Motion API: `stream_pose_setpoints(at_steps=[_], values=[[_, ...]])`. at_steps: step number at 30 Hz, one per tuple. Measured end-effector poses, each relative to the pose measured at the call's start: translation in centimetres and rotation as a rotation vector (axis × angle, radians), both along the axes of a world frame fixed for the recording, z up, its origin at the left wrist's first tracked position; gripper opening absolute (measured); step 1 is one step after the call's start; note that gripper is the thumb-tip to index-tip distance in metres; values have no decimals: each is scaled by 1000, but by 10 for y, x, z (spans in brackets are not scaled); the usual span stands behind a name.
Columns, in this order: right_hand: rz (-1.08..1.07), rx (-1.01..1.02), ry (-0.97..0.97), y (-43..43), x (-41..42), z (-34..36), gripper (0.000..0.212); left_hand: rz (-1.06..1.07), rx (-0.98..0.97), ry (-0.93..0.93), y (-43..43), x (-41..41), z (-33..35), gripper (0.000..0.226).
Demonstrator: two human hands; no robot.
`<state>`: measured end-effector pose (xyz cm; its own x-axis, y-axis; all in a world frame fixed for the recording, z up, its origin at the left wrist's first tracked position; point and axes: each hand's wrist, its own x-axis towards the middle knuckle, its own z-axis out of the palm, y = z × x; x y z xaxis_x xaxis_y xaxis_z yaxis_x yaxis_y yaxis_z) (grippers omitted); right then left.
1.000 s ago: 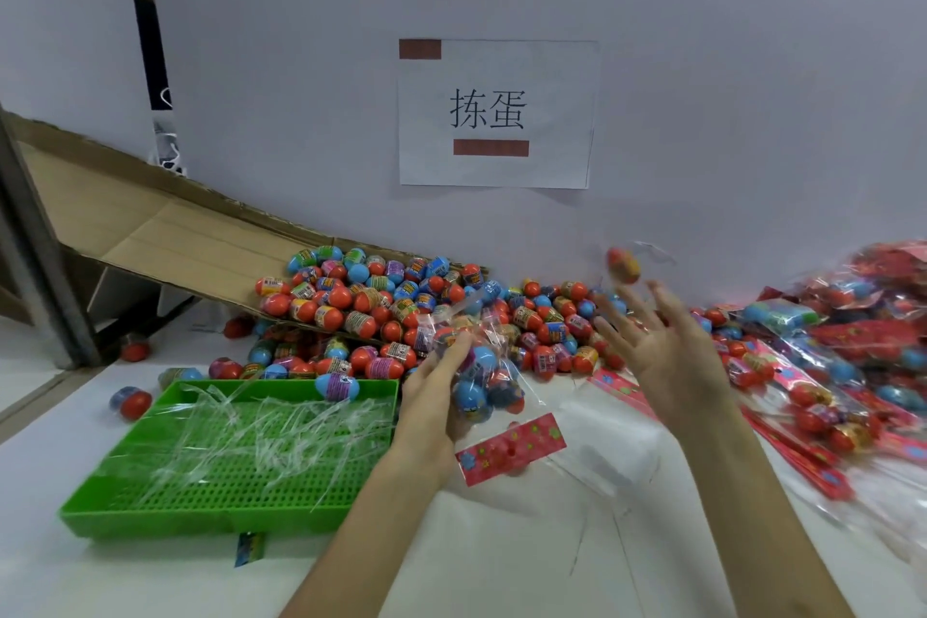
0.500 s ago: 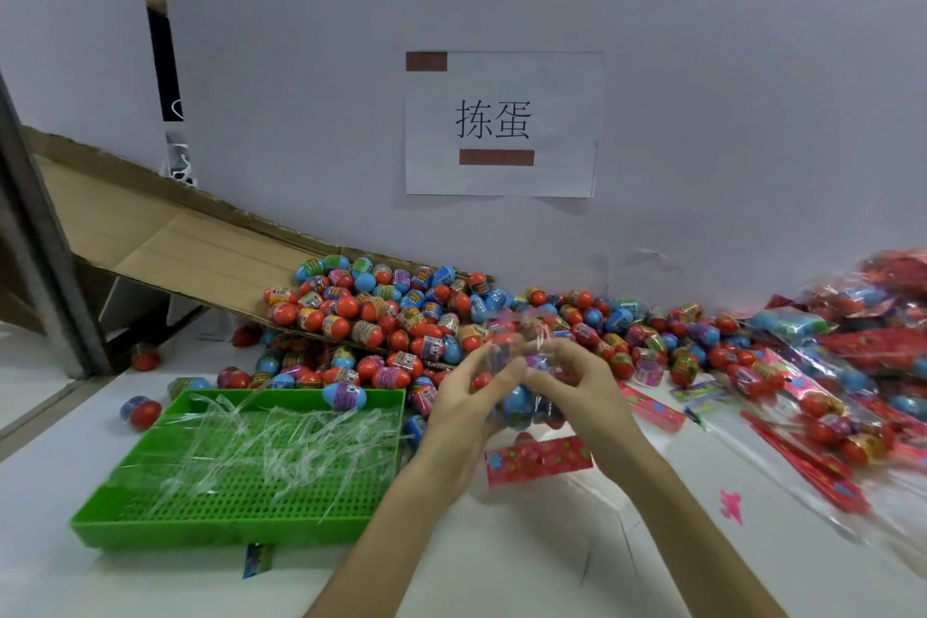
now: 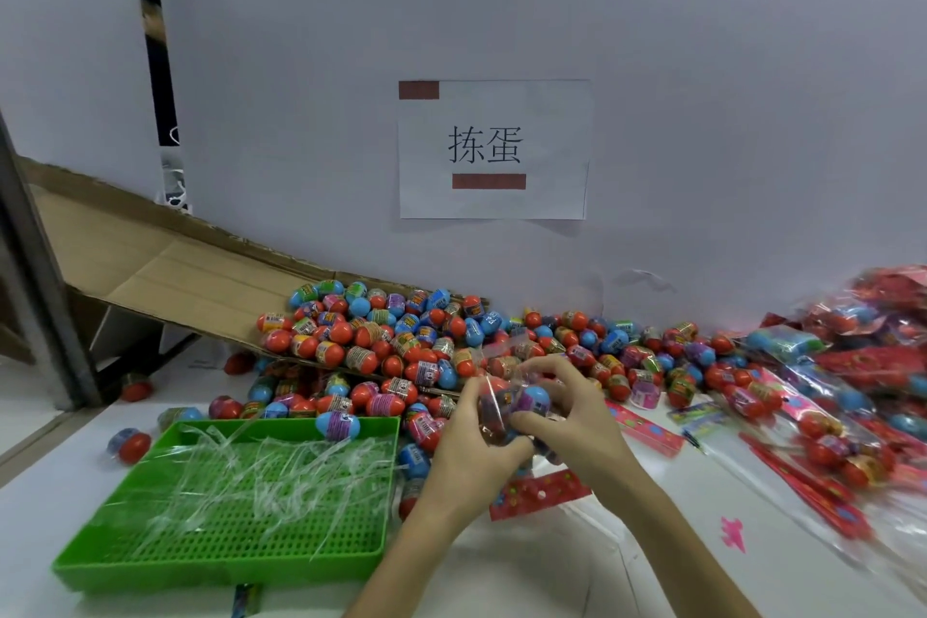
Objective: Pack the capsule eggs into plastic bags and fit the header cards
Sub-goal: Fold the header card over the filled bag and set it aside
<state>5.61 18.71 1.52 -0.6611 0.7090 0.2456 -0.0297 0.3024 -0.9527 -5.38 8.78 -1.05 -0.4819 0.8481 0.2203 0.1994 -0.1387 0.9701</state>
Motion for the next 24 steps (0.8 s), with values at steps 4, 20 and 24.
stream_pose_setpoints(at_steps=[4, 20, 24], values=[[18, -13, -3, 0, -1, -2, 46, -30, 30, -67, 0, 0, 0, 51], [-137, -143, 159, 9, 3, 6, 49, -57, -84, -93, 2, -3, -1, 35], [-114, -142, 108, 9, 5, 8, 62, -71, -121, -33, 3, -4, -3, 36]])
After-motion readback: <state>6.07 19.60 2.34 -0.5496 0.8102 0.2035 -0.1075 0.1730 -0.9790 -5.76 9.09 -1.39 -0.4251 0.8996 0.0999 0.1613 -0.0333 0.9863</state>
